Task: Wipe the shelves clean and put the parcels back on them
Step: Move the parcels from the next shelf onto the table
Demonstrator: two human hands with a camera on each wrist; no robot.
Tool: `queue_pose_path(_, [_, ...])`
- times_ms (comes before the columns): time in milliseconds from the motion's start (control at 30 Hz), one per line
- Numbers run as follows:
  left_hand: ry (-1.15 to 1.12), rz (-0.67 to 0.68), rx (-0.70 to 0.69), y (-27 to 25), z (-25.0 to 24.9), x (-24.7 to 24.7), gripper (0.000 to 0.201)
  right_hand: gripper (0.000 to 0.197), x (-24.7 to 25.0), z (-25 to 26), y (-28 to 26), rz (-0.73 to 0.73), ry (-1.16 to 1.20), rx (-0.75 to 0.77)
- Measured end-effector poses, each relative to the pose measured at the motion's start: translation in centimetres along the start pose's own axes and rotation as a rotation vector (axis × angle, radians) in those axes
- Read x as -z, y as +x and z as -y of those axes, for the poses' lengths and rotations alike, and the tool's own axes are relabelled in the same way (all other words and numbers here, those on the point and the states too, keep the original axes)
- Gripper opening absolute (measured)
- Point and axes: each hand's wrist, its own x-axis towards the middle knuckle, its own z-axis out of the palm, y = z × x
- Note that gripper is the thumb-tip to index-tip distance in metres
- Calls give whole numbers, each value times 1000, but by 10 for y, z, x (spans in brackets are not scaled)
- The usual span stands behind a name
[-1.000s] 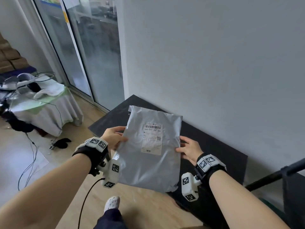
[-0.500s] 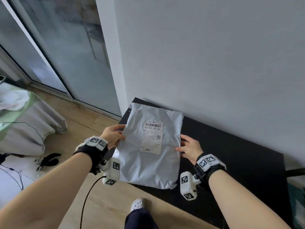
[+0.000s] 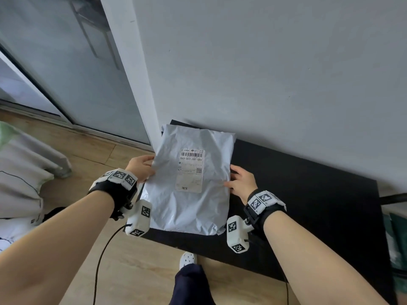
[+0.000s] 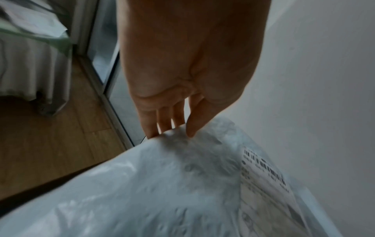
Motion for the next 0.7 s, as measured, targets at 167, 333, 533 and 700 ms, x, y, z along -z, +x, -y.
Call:
queue_pose_path(167, [367, -9, -114, -18, -21, -12, 56, 59, 10, 2, -16, -13, -94, 48])
queue_pose_path(333, [653, -67, -194, -59, -40, -44, 48, 49, 39, -9, -55, -34, -220, 92])
queue_pose_path(533, [809, 6, -381, -127, -55, -116, 41, 43, 91, -42, -113, -85, -304, 159])
queue_pose_path(700, [933, 45, -527, -199, -61, -190, 38, 40, 141, -86, -171, -171, -337, 195])
